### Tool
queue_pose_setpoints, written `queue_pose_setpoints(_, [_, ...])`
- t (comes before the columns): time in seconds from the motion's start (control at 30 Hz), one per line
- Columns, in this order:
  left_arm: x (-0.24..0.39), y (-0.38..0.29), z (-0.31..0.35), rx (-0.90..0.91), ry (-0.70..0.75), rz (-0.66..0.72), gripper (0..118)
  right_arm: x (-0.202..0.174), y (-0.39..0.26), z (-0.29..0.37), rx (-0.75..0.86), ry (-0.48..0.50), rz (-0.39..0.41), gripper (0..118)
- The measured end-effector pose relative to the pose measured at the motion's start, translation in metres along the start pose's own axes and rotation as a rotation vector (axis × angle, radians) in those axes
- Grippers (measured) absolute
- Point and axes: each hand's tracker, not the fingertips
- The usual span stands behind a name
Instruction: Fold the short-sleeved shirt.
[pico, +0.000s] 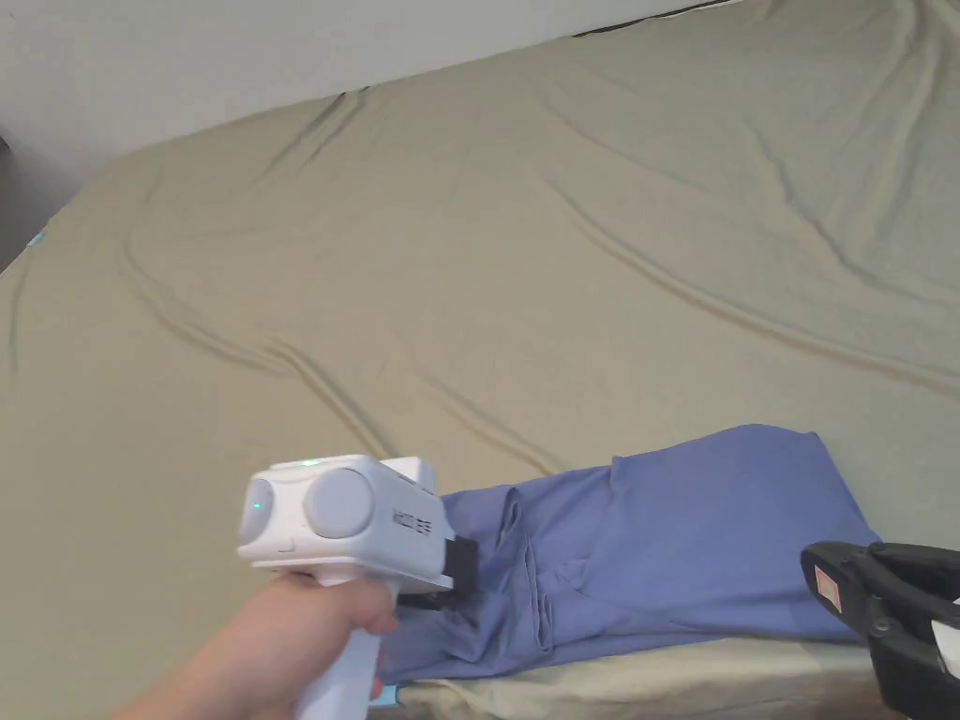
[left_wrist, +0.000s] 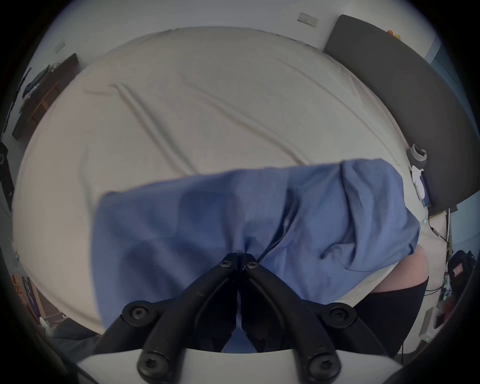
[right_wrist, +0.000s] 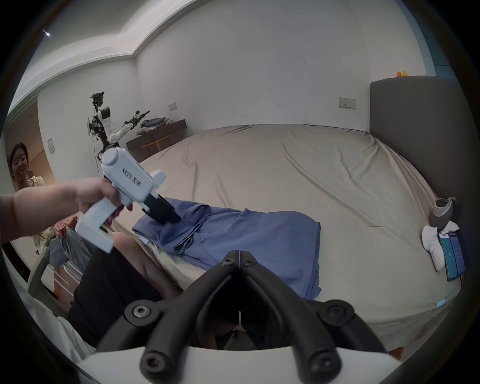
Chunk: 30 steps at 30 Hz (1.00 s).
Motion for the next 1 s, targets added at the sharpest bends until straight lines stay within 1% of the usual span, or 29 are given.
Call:
queue_pose_setpoints(0.07, [0.018, -0.001, -0.003, 0.001, -0.074, 0.001, 1, 0.001, -0.001, 0.000, 0.003, -0.002, -0.006, 0])
queue_pose_setpoints(0.17, [0.036, 0.004, 0.006, -0.016, -0.199, -0.071, 0, 0.001, -0.002, 0.000, 0.004, -0.003, 0.001, 0])
queue_pose_setpoints(0.2, [0.032, 0.008, 0.014, 0.001, -0.246, -0.058, 0, 0.001, -0.003, -0.001, 0.002, 0.001, 0.004, 0])
queue_pose_setpoints(0.23, [0.025, 0.012, 0.024, 0.021, -0.273, -0.013, 0, 0.000, -0.004, -0.002, 0.000, 0.002, 0.005, 0])
queue_pose_setpoints(0.33, [-0.012, 0.009, 0.066, 0.128, -0.291, -0.016, 0, -0.005, -0.007, -0.006, -0.013, 0.006, 0.015, 0])
queue_pose_setpoints(0.43, [-0.084, -0.011, 0.104, 0.216, -0.361, 0.067, 0, -0.008, -0.008, -0.007, -0.018, 0.014, 0.027, 0])
queue_pose_setpoints(0.47, [-0.107, -0.021, 0.110, 0.252, -0.366, 0.083, 0, -0.009, -0.009, -0.007, -0.018, 0.015, 0.028, 0])
queue_pose_setpoints(0.5, [-0.132, -0.031, 0.111, 0.271, -0.327, 0.093, 0, -0.010, -0.010, -0.008, -0.017, 0.012, 0.029, 0])
queue_pose_setpoints(0.53, [-0.152, -0.044, 0.109, 0.254, -0.302, 0.125, 12, -0.011, -0.011, -0.009, -0.018, 0.008, 0.031, 0])
queue_pose_setpoints(0.57, [-0.174, -0.054, 0.102, 0.225, -0.311, 0.194, 32, -0.011, -0.011, -0.011, -0.023, 0.002, 0.031, 0])
queue_pose_setpoints(0.63, [-0.214, -0.072, 0.082, 0.181, -0.405, 0.328, 82, -0.012, -0.010, -0.017, -0.035, -0.018, 0.019, 0])
queue_pose_setpoints(0.67, [-0.225, -0.079, 0.069, 0.184, -0.476, 0.393, 91, -0.012, -0.010, -0.020, -0.039, -0.023, 0.014, 0])
queue_pose_setpoints(0.7, [-0.234, -0.085, 0.057, 0.184, -0.547, 0.439, 92, -0.018, -0.004, -0.022, -0.042, -0.027, 0.010, 0])
queue_pose_setpoints(0.73, [-0.239, -0.089, 0.045, 0.194, -0.622, 0.480, 92, -0.021, -0.001, -0.023, -0.044, -0.034, 0.003, 0])
queue_pose_setpoints(0.8, [-0.237, -0.091, 0.017, 0.177, -0.731, 0.506, 90, -0.023, 0.000, -0.026, -0.044, -0.036, -0.009, 0])
queue_pose_setpoints(0.87, [-0.229, -0.086, -0.003, 0.238, -0.870, 0.473, 78, -0.017, -0.003, -0.028, -0.052, -0.018, -0.066, 0])
queue_pose_setpoints(0.9, [-0.223, -0.080, -0.011, 0.226, -0.870, 0.487, 66, -0.016, -0.003, -0.029, -0.057, -0.022, -0.077, 0])
queue_pose_setpoints(0.93, [-0.231, -0.071, -0.026, 0.238, -0.884, 0.520, 43, -0.016, -0.004, -0.030, -0.062, -0.035, -0.071, 0])
queue_pose_setpoints(0.97, [-0.227, -0.065, -0.035, 0.224, -0.875, 0.542, 36, -0.017, -0.006, -0.031, -0.070, -0.055, -0.055, 0])
queue_pose_setpoints(1.0, [-0.223, -0.059, -0.045, 0.201, -0.841, 0.551, 26, -0.017, -0.008, -0.032, -0.075, -0.078, -0.033, 0])
